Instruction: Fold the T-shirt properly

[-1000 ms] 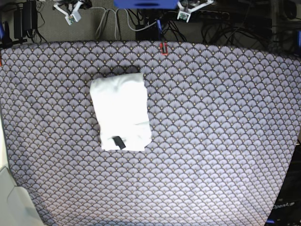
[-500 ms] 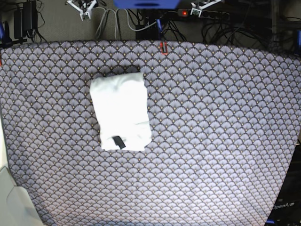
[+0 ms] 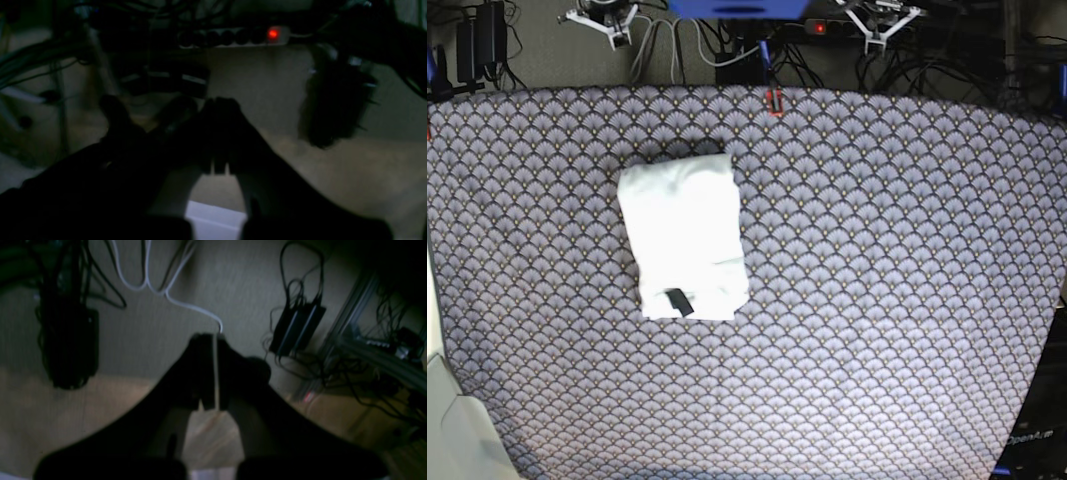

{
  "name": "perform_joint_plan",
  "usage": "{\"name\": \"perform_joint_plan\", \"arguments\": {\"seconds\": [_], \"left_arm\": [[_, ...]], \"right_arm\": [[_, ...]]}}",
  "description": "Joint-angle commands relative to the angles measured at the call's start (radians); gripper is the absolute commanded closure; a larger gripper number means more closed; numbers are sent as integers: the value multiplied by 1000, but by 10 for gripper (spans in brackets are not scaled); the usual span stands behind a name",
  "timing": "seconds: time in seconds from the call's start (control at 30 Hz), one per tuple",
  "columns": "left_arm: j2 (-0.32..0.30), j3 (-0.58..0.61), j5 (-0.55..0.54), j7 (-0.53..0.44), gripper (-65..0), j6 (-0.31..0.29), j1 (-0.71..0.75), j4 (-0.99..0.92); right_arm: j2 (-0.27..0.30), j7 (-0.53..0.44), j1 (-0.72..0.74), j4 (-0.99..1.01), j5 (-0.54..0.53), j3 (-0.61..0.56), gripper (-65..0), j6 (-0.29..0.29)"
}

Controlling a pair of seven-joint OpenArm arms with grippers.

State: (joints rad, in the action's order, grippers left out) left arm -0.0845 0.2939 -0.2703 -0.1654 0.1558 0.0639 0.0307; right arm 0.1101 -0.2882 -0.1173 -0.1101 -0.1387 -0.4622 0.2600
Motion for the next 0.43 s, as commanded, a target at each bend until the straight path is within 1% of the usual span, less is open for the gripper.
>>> {"name": "perform_joint_plan", "arguments": {"seconds": [0.0,0.4], "left_arm": [[-11,-2,4,-6,-4,11,-3,-1],[-14,3,9,-6,-5,11,-5,1]], "right_arm": [[9,-7,-6,0,-12,0,0,23],[6,-6,-11,42,-12,1,0,23]]}}
